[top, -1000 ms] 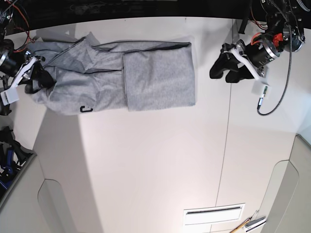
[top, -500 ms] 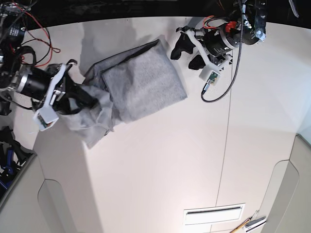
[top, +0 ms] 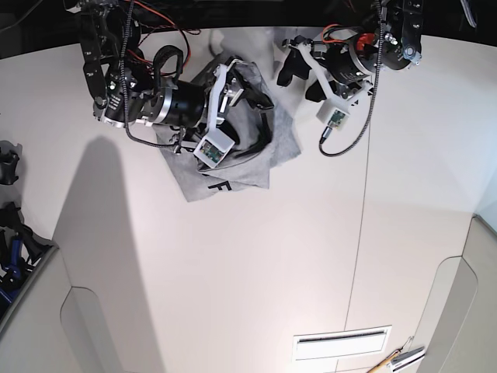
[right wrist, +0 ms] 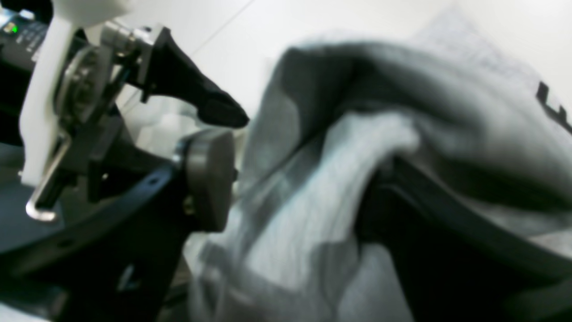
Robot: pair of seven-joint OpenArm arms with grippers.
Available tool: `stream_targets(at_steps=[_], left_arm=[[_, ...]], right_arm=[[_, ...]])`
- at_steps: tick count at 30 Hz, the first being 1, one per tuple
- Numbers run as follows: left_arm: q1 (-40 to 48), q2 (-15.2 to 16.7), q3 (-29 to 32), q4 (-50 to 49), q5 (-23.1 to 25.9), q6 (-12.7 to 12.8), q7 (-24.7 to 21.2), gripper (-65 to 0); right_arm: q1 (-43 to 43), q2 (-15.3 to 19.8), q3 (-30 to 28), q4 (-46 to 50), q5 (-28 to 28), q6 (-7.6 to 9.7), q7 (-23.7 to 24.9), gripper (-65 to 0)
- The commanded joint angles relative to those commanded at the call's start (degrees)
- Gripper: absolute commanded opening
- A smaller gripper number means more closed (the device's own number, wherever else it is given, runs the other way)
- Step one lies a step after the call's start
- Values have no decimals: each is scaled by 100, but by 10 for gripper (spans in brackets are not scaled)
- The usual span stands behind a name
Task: Fold the T-shirt properly
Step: 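Grasp the folded bundle with the right gripper and flip it over, then pull the bundle edges with both grippers to square the folded shirt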
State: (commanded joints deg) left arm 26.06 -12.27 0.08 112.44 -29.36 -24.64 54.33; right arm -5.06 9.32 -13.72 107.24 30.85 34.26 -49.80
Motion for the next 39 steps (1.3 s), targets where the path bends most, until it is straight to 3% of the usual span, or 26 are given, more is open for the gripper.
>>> stream_targets(at_steps=[2,5,8,12,15,20,23,26,27,31,35,39], left_arm=[[-2,0,-361,0,-9,-4,33,-238],[2,2,-1014,0,-264,-203,98,-296],[4,0,-1663,0,-822,-476,269,-298],[0,0,-2308,0,-1700,-892,295,-299],[0,2,-2577,0,-2002,-907,380,-299],[2,0,-2896,0,-2017,-907,496,-299],[2,-2,-3161,0,-2085,-1010,560,-299],[0,0,-3394,0,-2503,-1126,680,-299],[0,0,-3425,0,-2573,-1174,702,-299],[0,0,-3427,0,-2608,-1209,723,-299],[-4,-2,-3427,0,-2614,-1211,699,-299],[-4,0,-3427,0,-2616,-1209,671,-299]], right_arm=[[70,0,-76,0,-2,0,9,-249],[155,2,-87,0,-4,-4,7,-249],[188,-39,-90,-2,20,-4,98,-249],[188,-378,-146,-2,17,-2,164,-249],[221,-671,-332,-15,-57,0,238,-249],[791,-855,-918,-695,-350,-107,190,-250],[1078,-852,-957,-625,-341,-160,-190,-251],[1108,-802,-638,-136,-337,-282,-673,-259],[1067,-723,-457,-7,-323,-302,-726,-305],[896,-343,568,354,22,-319,-909,-645],[796,-72,1746,476,428,-317,-1078,-650],[664,205,2341,424,557,-295,-1029,-650]])
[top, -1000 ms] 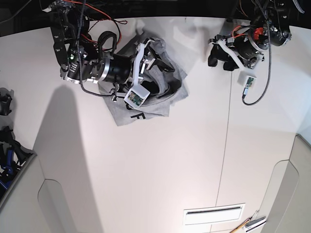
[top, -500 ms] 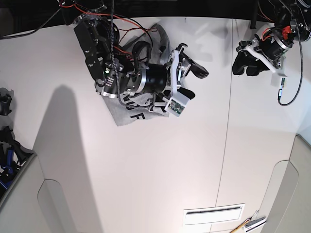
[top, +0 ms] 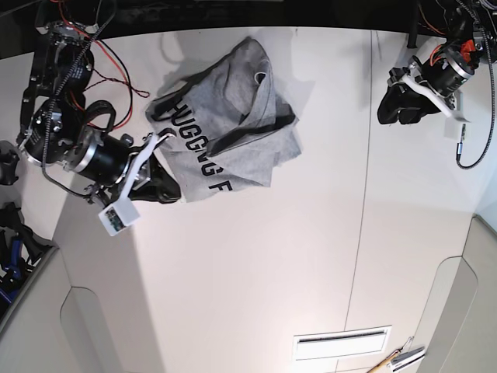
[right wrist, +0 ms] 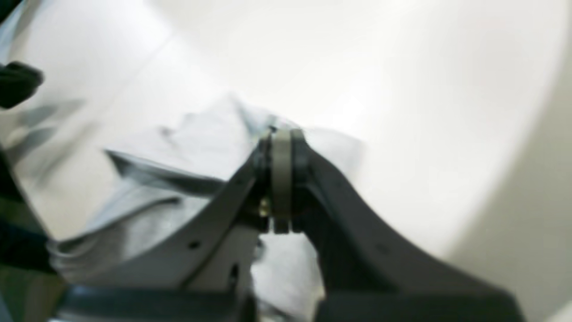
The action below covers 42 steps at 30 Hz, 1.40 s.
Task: Fold the T-shirt properly
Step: 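Pull the bundle edges with both grippers to square the folded shirt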
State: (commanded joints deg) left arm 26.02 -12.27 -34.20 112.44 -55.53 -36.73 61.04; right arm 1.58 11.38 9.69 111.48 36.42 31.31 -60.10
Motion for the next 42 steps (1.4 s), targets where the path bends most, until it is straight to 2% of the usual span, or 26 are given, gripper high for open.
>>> stream_targets(at_steps=[3,7,11,13,17,23,26,30,31,32,35,36,39,42], left_arm=[[0,0,0,0,-2,0,-17,-299],[0,0,0,0,-50,0,-39,-299],[2,0,0,0,-59,0,-37,-298],[0,0,0,0,-63,-2,-37,-298],[4,2,0,0,-57,0,-31,-298],[4,-2,0,0,-37,0,-31,-298],[2,-15,0,0,-35,0,-28,-298],[4,-15,0,0,-48,-44,72,-299],[4,-15,0,0,-133,-184,81,-302],[4,-15,0,0,-321,-327,109,-334],[4,-11,9,118,-1029,-327,417,-592],[2,-11,33,234,-1115,-327,487,-638],[4,-11,308,774,-1104,-327,479,-650],[4,-11,1119,1202,-774,-327,363,-650]], right_arm=[[-50,83,24,-334,-4,0,35,-650],[-33,81,-125,-1167,7,24,485,-650],[-20,81,-699,-1871,109,28,680,-650],[-4,61,-1060,-1899,199,111,782,-650],[363,-337,-1598,-1899,157,105,581,-650],[1021,-1152,-2688,-1902,151,105,428,-650],[1207,-1482,-2933,-1902,76,103,330,-650],[1189,-1526,-2769,-1895,87,103,146,-650],[1187,-1502,-2649,-1895,85,103,66,-650],[1189,-1482,-2487,-1895,87,103,22,-650],[1189,-1484,-1755,-1895,85,105,13,-650],[1191,-1484,-1473,-1897,81,105,59,-650],[1191,-1467,-787,-1904,-243,105,372,-650],[1193,-1364,-634,-1923,-702,103,804,-650]])
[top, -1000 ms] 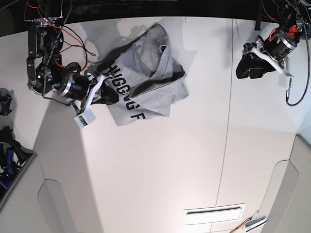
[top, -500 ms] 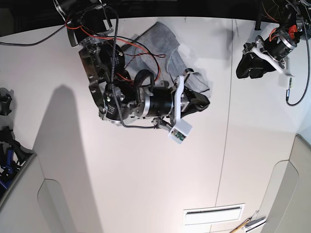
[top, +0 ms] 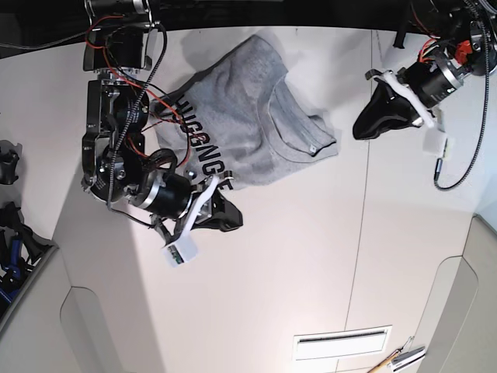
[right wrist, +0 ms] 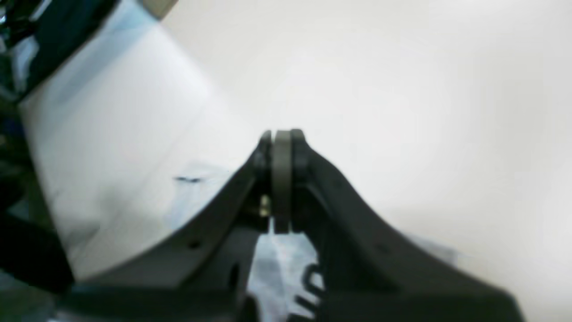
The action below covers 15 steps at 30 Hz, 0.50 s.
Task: Fold the T-shirt properly
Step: 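Pull the bundle edges with both grippers to square the folded shirt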
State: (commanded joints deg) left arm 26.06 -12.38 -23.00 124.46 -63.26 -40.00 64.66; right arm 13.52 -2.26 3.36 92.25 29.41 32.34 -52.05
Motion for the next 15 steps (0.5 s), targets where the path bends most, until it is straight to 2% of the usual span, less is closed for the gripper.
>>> stream_targets(at_steps=[1,6,9,11,13,15], left_arm=[[-2,0,374,11,269,0,-155,-650],[-2,20,2297,9,2428,0,-1274,-650],[0,210,3112,-57,3405,0,-1550,-650],[-4,339,3447,-289,3748,0,-1720,-650],[-39,348,3676,-647,3836,159,-1908,-650],[-52,348,3757,-1014,3875,200,-2096,-650]], right_arm=[[13,9,-7,-15,-127,0,76,-650],[125,9,-11,-678,-621,0,474,-650],[247,94,-11,-1462,-743,0,789,-650],[369,133,-11,-1963,-756,0,857,-650],[472,131,-11,-2315,-750,2,857,-650],[509,131,-11,-2459,-752,4,855,-650]])
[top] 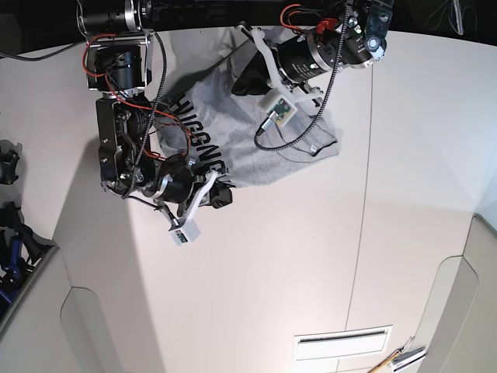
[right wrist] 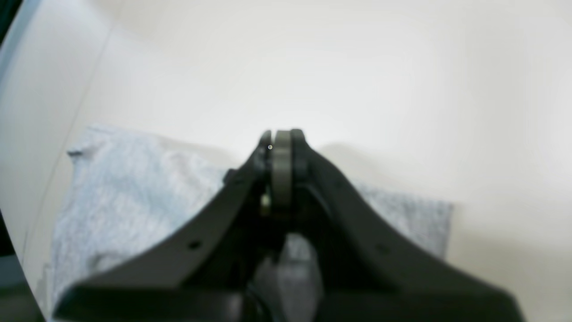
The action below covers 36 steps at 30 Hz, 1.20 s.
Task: Fold the T-shirt properly
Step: 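Pull the bundle edges with both grippers to square the folded shirt, then press and smooth the folded shirt edges with both grippers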
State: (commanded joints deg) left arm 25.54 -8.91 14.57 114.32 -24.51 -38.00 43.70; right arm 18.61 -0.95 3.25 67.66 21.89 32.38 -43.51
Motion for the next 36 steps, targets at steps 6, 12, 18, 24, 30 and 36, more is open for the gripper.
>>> stream_targets(at_steps=[6,12,18,24,30,36], left_arm=[[-308,-4,-9,-682,350,9,-24,-650],[-822,-153,-575,-1421,422,179,-22,-650],[-1180,-577,-1399,-1585,413,186,-125,-650],[-1482,-647,-1567,-1587,396,352,-214,-650],[-1506,-647,-1567,-1587,396,352,-247,-650],[-1506,-645,-1567,-1587,374,354,-304,-650]], right_arm=[[-9,37,2,0,17,0,-181,-650],[-120,374,2,9,782,109,-678,-650],[-597,824,2,103,1414,153,-874,-650],[-1381,822,2,717,2153,210,-1106,-650],[-2096,822,2,1469,2361,208,-1296,-650],[-2229,726,2,1565,2387,208,-1456,-650]])
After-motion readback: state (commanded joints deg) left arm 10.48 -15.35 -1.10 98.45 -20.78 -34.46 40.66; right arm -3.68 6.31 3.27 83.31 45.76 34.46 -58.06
